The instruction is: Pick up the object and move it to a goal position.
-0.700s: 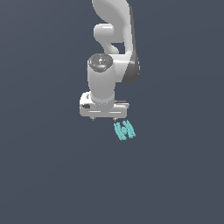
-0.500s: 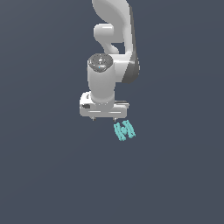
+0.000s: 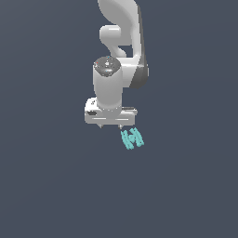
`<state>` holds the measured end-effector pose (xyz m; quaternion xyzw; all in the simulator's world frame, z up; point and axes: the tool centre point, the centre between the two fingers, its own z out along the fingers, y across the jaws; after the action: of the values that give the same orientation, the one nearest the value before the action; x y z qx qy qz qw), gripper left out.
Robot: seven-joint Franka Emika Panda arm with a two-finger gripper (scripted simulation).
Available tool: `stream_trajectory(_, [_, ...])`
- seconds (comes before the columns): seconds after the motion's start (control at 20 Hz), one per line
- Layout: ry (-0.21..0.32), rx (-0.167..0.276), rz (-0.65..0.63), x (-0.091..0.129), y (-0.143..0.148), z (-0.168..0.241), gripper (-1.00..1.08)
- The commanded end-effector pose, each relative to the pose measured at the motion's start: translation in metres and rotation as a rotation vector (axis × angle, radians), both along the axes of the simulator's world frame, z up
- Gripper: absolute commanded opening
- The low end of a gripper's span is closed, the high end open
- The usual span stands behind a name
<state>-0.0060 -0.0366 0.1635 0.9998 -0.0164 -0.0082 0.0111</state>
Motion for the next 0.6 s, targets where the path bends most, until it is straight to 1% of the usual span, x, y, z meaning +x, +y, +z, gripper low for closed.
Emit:
stream_trajectory(0.0, [-0.001,-0.002,0.012,0.0017,0.0024,0.0018,0.68])
stream_trajectory(0.25, [-0.003,-0.005,0.019,0.0028,0.0039,0.0037,0.68])
stream_trajectory(0.55, [0.009,0.015,0.037,0.0024,0.0061,-0.0040,0.68])
